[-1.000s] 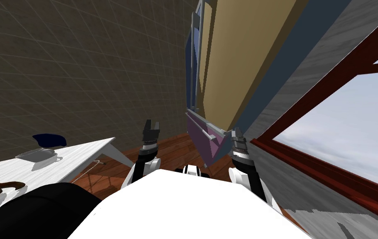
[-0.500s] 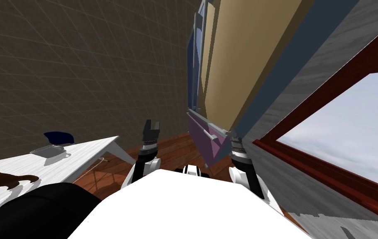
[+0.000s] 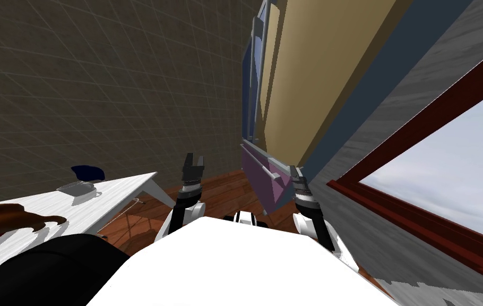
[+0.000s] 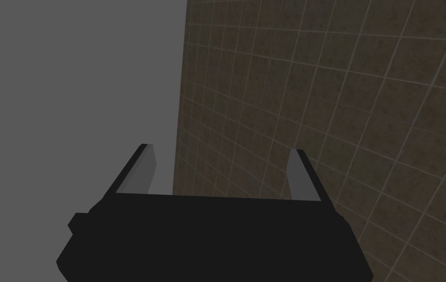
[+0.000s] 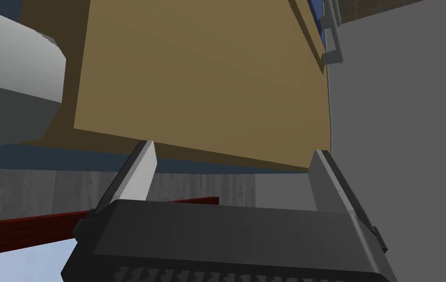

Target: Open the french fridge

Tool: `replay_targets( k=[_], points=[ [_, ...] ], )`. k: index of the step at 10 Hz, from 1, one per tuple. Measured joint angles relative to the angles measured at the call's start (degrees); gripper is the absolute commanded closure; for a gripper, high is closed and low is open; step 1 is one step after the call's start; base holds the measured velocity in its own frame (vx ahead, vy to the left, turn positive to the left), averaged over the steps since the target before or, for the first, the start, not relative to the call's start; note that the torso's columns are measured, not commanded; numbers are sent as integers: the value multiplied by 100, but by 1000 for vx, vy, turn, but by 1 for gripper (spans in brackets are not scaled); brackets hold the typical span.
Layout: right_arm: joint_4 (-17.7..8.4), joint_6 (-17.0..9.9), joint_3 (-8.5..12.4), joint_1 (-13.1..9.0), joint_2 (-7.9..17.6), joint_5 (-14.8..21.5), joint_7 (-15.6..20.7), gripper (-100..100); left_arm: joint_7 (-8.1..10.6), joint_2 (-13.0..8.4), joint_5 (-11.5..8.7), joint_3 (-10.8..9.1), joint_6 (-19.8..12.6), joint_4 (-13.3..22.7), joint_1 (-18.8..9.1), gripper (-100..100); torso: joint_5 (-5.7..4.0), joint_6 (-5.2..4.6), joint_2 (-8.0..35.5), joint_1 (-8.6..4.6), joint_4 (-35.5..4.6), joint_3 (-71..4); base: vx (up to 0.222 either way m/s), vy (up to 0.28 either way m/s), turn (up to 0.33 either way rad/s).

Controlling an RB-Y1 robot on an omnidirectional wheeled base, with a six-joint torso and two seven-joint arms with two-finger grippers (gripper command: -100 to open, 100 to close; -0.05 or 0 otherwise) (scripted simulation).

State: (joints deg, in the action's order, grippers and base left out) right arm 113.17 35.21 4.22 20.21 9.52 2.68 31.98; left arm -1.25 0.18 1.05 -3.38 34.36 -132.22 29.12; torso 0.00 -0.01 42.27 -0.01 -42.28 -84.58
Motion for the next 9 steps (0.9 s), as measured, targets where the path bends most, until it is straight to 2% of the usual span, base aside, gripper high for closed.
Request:
replay_targets(
  k=[7,9],
  points=[
    [-472,338,65,-196,172,216,977,-100,0,0,0,0,0,0,0,0,0,0,-1,0,0,0,-9,12,40],
    [-696,478,103,-298,236,313,1288,-100,0,0,0,0,0,0,0,0,0,0,2,2,0,1,-6,10,30]
  ],
)
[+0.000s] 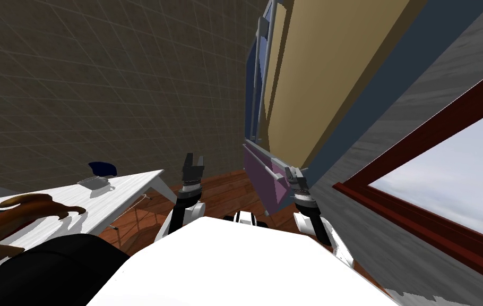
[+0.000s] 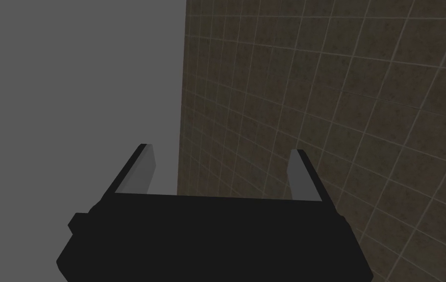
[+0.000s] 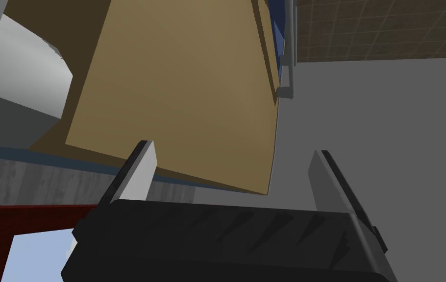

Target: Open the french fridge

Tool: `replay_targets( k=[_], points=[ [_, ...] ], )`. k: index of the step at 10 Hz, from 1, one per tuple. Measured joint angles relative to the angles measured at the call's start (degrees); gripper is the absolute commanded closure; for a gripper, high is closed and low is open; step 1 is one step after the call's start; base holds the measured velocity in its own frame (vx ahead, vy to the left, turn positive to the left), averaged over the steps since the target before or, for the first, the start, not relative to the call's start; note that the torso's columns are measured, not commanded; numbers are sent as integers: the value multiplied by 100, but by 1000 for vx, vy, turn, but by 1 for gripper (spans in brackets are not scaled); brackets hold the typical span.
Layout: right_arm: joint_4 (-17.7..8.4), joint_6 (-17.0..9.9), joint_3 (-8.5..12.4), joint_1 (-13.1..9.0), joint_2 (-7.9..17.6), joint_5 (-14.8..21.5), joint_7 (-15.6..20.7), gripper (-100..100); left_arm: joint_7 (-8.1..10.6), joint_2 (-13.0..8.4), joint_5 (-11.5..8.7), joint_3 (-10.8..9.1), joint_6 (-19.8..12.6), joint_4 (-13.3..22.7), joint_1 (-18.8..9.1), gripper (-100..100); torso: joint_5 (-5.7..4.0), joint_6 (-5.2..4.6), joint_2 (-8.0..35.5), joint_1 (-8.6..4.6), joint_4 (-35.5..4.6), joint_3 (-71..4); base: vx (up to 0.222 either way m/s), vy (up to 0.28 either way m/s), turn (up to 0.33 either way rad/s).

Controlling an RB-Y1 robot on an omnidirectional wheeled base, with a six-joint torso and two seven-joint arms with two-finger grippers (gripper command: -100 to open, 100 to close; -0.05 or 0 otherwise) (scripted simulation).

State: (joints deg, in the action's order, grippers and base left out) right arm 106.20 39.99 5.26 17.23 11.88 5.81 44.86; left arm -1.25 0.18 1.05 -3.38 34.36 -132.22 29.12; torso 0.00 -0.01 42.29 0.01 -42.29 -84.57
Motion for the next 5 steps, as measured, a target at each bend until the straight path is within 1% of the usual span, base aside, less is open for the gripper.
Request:
replay_targets(
  k=[1,3,4,5],
  points=[
    [-12,19,2,-2,5,12,120,-100,0,0,0,0,0,0,0,0,0,-1,0,-2,0,0,-8,15,72],
    [-212,158,38,-78,57,114,434,-100,0,0,0,0,0,0,0,0,0,0,-1,-1,0,0,-6,9,22],
    [-246,187,42,-91,61,126,565,-100,0,0,0,0,0,0,0,0,-1,0,-1,-3,0,-1,-9,12,71],
    [-365,256,70,-141,93,190,715,-100,0,0,0,0,0,0,0,0,-1,2,-1,-1,0,0,-8,10,52]
  ],
)
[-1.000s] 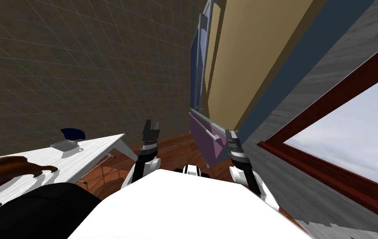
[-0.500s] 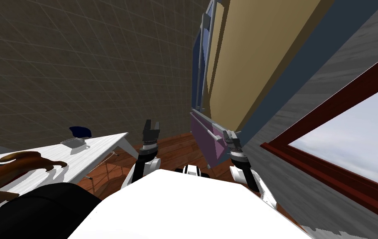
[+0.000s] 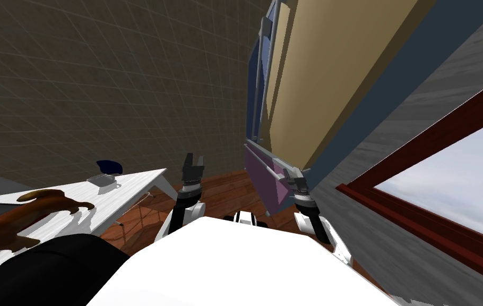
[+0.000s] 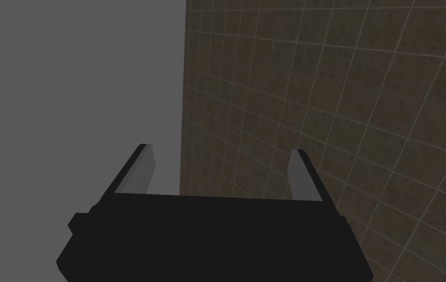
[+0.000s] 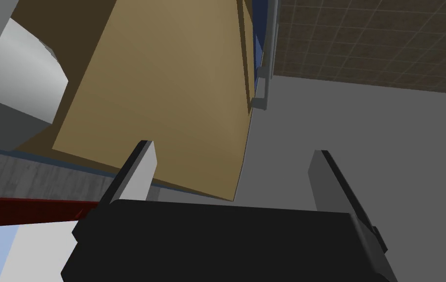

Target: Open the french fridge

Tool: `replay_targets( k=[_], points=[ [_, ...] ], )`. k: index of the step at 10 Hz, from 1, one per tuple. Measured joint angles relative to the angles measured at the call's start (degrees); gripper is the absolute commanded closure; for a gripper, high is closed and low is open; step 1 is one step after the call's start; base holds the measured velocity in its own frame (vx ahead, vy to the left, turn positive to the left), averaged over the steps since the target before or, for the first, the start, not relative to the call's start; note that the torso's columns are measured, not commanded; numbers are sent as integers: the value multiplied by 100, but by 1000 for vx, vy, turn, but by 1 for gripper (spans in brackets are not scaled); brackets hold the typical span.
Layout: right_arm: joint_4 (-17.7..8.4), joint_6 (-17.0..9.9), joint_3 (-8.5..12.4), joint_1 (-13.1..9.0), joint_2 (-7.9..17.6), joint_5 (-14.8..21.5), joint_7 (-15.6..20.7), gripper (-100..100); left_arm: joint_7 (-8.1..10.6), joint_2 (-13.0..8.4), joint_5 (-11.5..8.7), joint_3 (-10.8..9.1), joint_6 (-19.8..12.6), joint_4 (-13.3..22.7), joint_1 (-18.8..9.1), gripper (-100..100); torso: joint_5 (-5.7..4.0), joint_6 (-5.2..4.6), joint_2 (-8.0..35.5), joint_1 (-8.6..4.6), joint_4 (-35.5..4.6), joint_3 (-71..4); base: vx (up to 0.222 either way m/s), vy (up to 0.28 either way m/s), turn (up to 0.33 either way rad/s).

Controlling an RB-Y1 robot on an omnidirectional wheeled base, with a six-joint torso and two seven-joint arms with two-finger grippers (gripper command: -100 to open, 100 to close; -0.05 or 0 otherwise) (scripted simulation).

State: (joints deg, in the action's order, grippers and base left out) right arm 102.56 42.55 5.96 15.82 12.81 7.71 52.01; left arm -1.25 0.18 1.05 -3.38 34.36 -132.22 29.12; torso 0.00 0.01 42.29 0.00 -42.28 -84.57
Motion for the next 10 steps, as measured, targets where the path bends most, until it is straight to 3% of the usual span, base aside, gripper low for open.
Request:
replay_targets(
  k=[10],
  points=[
    [-854,586,195,-315,121,388,1566,-100,0,0,0,0,0,0,0,0,0,-2,0,0,0,0,-3,4,39]
  ],
)
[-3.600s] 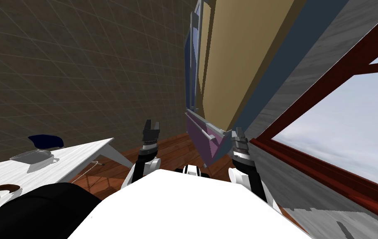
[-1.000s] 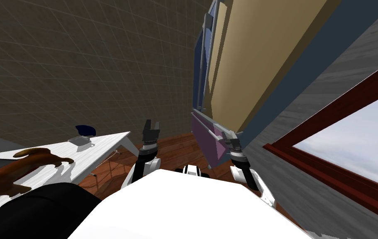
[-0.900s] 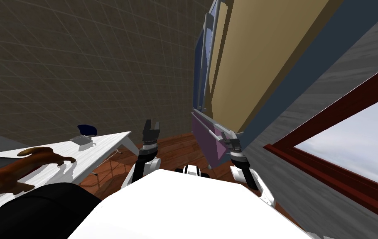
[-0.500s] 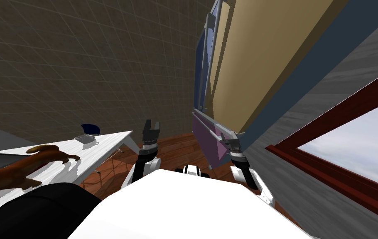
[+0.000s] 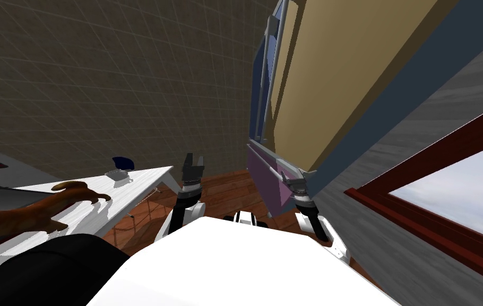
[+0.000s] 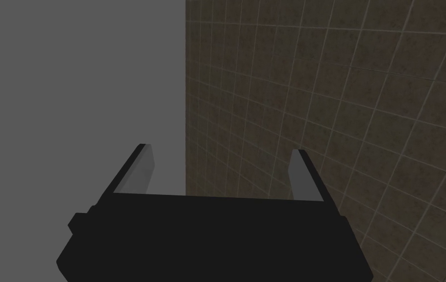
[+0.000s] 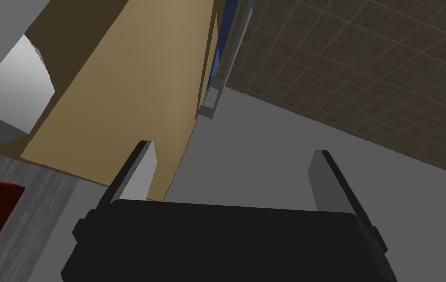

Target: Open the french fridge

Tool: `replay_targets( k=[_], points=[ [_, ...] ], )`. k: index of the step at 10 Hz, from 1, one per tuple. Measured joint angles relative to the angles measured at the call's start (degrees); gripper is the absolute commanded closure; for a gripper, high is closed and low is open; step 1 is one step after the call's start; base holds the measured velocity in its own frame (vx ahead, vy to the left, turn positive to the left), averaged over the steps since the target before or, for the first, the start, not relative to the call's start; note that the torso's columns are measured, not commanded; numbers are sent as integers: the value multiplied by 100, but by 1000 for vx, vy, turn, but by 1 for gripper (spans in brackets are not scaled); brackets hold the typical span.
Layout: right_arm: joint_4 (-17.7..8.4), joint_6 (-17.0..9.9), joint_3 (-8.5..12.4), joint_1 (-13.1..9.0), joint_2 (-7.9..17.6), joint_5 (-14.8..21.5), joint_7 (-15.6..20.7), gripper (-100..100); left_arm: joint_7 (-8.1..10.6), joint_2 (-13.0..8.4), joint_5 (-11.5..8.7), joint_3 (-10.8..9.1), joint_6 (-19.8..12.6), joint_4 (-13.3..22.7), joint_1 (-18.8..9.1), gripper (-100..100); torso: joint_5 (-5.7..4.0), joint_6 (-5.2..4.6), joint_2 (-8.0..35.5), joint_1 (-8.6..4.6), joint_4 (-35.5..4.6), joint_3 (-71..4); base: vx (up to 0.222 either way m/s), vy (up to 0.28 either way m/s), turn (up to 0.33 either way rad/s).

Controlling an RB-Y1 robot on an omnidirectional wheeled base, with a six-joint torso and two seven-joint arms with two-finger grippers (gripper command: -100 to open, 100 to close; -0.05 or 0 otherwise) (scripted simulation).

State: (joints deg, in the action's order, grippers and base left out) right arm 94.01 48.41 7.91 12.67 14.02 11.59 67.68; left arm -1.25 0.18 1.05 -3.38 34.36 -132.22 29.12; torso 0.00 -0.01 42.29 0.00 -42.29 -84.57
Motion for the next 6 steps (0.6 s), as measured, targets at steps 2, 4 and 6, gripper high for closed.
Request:
replay_targets(
  k=[2,4,6],
  points=[
    [-160,95,51,-57,21,75,307,-100,0,0,0,0,0,0,0,0,0,3,-1,0,0,0,-2,2,67],
    [-273,189,80,-87,24,127,624,-100,0,0,0,0,0,0,0,0,0,0,0,0,0,0,-2,0,34],
    [-494,326,153,-157,39,229,942,-100,0,0,0,0,0,0,0,0,0,0,0,-1,0,0,-1,-1,24]
  ],
)
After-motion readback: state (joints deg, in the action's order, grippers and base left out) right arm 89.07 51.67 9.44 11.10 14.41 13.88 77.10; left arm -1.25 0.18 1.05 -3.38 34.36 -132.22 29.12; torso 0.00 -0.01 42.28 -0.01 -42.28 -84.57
